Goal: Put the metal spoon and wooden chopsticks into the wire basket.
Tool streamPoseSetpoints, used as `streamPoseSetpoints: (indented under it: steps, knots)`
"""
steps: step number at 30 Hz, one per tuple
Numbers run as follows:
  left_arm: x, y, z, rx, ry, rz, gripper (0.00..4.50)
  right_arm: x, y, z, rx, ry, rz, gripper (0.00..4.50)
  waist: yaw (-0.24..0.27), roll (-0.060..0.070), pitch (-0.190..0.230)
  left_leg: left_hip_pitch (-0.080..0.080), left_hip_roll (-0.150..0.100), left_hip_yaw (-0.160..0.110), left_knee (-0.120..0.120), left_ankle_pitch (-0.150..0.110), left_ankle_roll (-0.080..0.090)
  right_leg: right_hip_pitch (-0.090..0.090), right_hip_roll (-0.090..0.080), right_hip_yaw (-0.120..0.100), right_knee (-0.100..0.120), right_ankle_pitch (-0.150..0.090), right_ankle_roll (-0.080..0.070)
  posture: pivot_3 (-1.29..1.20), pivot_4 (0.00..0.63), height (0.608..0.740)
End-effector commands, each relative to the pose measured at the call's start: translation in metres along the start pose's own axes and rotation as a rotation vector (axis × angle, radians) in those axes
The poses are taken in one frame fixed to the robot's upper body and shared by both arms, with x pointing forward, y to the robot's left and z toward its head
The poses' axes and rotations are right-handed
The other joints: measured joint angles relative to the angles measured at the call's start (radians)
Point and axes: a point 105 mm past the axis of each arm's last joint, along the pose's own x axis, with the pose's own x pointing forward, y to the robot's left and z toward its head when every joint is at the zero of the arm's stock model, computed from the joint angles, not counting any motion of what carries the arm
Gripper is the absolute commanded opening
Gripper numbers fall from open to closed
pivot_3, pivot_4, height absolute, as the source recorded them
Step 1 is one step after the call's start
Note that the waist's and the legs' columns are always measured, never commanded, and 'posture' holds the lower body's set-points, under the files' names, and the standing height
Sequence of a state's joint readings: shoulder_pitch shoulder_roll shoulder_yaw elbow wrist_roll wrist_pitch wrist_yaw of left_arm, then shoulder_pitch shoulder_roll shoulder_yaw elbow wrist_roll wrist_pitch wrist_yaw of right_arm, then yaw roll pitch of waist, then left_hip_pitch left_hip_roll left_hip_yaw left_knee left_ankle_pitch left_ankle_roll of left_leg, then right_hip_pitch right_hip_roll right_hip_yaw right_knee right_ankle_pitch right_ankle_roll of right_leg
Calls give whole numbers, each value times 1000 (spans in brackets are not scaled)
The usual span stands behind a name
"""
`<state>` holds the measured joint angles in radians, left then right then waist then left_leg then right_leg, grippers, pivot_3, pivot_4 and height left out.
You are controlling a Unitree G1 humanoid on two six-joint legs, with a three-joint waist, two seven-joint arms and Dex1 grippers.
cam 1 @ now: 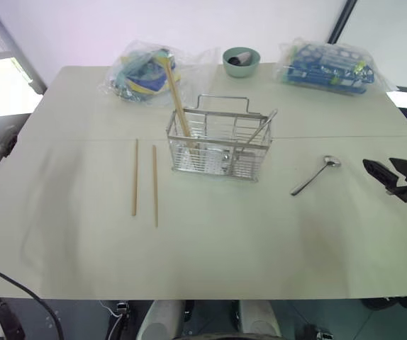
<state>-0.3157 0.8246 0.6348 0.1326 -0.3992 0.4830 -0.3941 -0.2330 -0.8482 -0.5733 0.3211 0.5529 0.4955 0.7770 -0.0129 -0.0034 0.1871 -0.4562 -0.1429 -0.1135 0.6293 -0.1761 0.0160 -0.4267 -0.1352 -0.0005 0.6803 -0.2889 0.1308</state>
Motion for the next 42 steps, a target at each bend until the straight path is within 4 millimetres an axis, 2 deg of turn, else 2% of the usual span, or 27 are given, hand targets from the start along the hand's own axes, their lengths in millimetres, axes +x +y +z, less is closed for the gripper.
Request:
streamPoseSetpoints:
  steps: [1, 15, 19, 21, 24, 29, 33, 35, 38, 42]
  knots:
    - [1, 3, 18, 51, -49, 5, 4500, -4, 2, 19, -27, -64, 0, 4481, 1, 0, 0, 0, 0, 0, 0, 0, 0, 0, 0, 0, 0, 0, 0, 0, 150, 697]
    - [-1, 1, 19, 38, -53, -2, 4500, 8, 9, 29, -52, -67, 31, 4481, 0, 0, 0, 0, 0, 0, 0, 0, 0, 0, 0, 0, 0, 0, 0, 0, 150, 697]
    - [1, -11, 30, 28, -74, -57, 4500, 15, 19, 40, -119, -53, 90, 4481, 0, 0, 0, 0, 0, 0, 0, 0, 0, 0, 0, 0, 0, 0, 0, 0, 150, 697]
    - [3, -24, 40, 27, -91, -124, 4500, 19, 26, 47, -166, -37, 142, 4481, 0, 0, 0, 0, 0, 0, 1, 0, 0, 0, 0, 0, 0, 0, 0, 0, 150, 697]
    - [-2, -61, 61, 16, -131, -324, 4500, 27, 35, 61, -292, 20, 233, 4481, -1, 0, 0, 0, 0, 0, 1, 0, 0, 0, 0, -1, 0, 0, 0, 0, 150, 697]
    - [-34, -123, 94, -2, -185, -734, 4500, 35, 51, 86, -502, 123, 415, 4481, -6, 0, 0, 0, 0, 0, 0, 0, 0, 0, 0, -1, 0, 0, 0, 0, 150, 697]
    - [-62, -164, 109, -2, -170, -1028, 4500, 39, 61, 84, -670, 246, 572, 4481, -10, 0, 1, 0, 1, 0, 0, 0, 0, -1, 1, -1, 0, 0, 0, 0, 150, 697]
    - [-76, -184, 108, 14, -130, -1165, 4500, 41, 64, 76, -747, 325, 642, 4481, -10, 0, 1, 0, 1, 0, 0, 0, -1, -1, 1, -1, 0, 0, 0, 0, 150, 697]
    - [-103, -222, 90, 110, -43, -1405, 4500, 45, 66, 58, -927, 505, 751, 4481, -11, 1, 1, 0, 0, 1, 0, 0, -1, 0, 1, -1, 0, 0, 0, 0, 150, 697]
    - [-118, -243, 79, 109, -6, -1533, 4500, 55, 63, 46, -1162, 662, 793, 4481, -16, 1, 1, 1, 0, 2, 0, 1, -2, 0, 1, 0, 1, 0, 1, 0, 150, 697]
